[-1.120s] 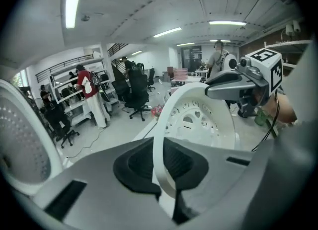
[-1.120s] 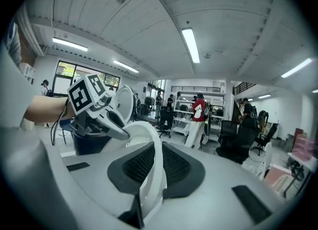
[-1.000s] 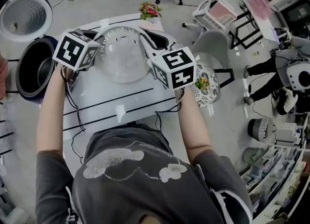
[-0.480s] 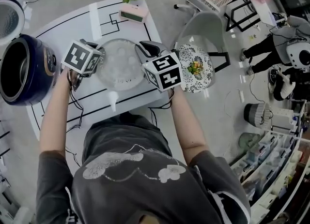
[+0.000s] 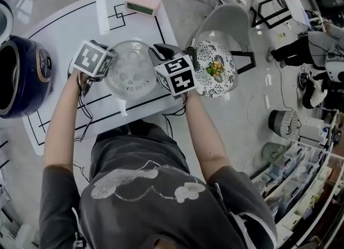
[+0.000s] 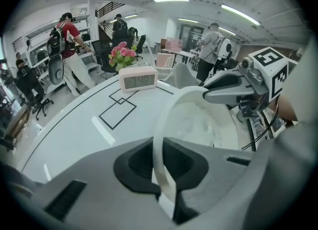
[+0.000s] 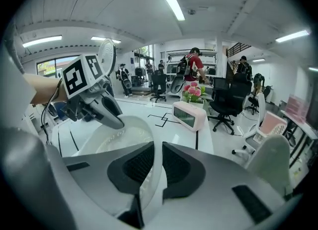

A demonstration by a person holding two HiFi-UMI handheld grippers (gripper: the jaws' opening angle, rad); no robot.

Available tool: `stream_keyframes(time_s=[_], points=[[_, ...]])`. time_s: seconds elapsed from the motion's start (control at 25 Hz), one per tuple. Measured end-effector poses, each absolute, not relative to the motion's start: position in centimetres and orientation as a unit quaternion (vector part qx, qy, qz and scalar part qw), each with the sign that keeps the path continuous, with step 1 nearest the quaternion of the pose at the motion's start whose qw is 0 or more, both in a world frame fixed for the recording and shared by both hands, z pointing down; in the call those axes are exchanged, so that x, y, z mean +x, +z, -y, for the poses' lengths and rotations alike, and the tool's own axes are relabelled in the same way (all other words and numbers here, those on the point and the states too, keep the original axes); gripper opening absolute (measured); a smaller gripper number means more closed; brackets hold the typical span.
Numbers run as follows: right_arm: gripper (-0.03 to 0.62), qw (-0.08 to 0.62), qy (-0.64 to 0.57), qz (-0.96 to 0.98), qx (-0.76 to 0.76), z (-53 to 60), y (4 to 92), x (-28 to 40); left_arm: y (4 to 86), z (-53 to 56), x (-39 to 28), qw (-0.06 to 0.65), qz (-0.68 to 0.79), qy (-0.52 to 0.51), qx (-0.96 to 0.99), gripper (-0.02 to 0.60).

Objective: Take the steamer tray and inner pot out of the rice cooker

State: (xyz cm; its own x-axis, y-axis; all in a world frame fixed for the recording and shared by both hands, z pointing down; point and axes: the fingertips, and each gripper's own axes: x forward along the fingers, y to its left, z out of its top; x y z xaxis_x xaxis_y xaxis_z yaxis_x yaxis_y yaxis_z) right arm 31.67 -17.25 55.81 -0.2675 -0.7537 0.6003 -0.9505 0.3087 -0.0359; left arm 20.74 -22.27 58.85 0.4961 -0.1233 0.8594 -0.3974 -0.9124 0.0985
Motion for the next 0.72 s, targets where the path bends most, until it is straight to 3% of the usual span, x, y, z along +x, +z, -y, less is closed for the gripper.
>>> stream_keyframes(time_s=[0.44, 0.72], points=[[0.071, 0.293, 0.237, 0.746, 0.549, 17.3, 60.3, 33.2, 61.1, 22.3, 22.5, 0.142, 0.151, 0.463, 0.862, 0.055], [0.073, 0.314, 0.243, 0.729, 0.558, 16.3, 61.4, 35.2, 61.9, 21.2, 22.2, 0.170, 0.144, 0.453, 0.863, 0.258]])
